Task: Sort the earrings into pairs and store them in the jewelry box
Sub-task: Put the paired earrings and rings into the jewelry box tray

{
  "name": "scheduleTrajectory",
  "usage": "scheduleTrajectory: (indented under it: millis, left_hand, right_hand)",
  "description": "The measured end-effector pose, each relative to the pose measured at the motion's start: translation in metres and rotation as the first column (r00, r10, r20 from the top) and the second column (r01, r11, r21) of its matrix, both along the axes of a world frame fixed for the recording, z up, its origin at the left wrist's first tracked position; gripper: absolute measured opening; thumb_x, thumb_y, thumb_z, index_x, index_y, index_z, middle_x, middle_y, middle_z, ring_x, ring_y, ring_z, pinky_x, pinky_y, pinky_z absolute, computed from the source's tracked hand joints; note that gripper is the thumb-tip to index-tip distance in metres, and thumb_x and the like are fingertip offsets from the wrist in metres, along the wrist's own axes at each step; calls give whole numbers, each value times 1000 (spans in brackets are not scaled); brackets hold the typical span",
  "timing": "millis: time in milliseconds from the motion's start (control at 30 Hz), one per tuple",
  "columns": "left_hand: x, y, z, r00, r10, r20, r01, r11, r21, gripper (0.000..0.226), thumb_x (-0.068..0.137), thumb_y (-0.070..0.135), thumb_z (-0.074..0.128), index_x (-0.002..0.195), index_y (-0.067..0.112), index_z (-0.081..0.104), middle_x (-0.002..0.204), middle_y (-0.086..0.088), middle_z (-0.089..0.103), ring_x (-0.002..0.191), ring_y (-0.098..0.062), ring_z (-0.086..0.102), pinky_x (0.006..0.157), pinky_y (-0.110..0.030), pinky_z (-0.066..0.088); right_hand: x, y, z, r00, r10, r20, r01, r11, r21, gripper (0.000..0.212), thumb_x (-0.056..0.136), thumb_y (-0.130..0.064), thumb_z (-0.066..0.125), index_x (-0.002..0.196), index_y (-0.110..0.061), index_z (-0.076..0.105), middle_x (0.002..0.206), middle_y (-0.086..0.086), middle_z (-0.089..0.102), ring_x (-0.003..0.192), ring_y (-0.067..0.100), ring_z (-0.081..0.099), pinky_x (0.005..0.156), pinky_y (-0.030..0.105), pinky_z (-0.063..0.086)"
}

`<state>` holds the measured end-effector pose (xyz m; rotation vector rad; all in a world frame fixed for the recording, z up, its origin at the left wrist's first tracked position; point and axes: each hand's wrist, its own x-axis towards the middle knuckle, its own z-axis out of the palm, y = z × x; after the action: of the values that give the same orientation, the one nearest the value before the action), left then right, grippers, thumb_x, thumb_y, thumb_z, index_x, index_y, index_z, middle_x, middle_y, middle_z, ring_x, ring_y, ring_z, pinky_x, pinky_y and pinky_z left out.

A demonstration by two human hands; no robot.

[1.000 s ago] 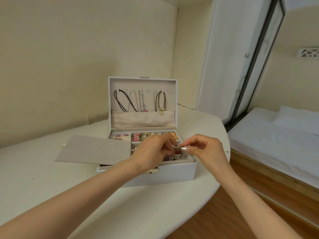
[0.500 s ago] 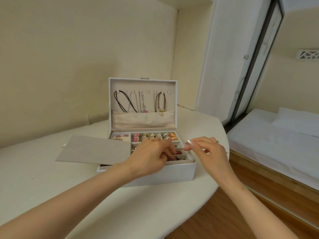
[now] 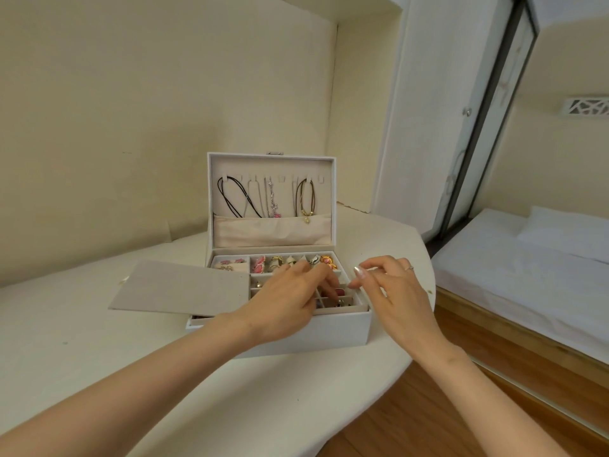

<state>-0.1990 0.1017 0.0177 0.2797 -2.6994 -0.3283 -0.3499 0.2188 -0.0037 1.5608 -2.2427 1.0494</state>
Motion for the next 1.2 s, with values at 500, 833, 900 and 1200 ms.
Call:
scheduleTrajectory:
  millis: [500, 833, 900, 1200]
  left_hand:
    - [-2, 0, -4, 1000, -22, 14, 22, 999, -24, 40, 82, 20, 26, 120, 18, 40, 117, 18, 61, 107, -11, 38, 87, -25, 25]
    - [-8, 4, -4, 990, -97, 106, 89, 993, 79, 47, 76, 22, 25, 120, 16, 40, 121, 10, 58, 111, -11, 35, 95, -27, 22]
    - [-7, 4, -2, 991, -96, 96, 88, 992, 89, 46, 77, 23, 25, 121, 17, 40, 117, 11, 60, 109, -8, 33, 96, -28, 22]
    - [-4, 2, -5, 988, -107, 114, 97, 992, 83, 43, 79, 24, 25, 118, 16, 40, 124, 14, 58, 112, -11, 35, 98, -32, 24]
  right_hand:
    - [-22, -6, 11, 950, 204, -236, -160, 968, 195, 66, 90, -55, 13, 92, -21, 70, 121, -8, 55, 109, 9, 45, 87, 27, 39]
    - [-24, -3, 6, 979, 204, 8, -204, 975, 87, 47, 95, -44, 27, 92, -20, 67, 106, -11, 56, 104, 4, 46, 89, 24, 39]
    - [-24, -2, 5, 975, 214, 64, -217, 975, 45, 50, 93, -46, 26, 83, -21, 68, 102, -11, 57, 104, 3, 47, 88, 17, 36]
    - [-21, -6, 1, 978, 207, 33, -209, 976, 61, 54, 96, -48, 25, 79, -21, 68, 104, -12, 55, 104, 0, 44, 85, 15, 35]
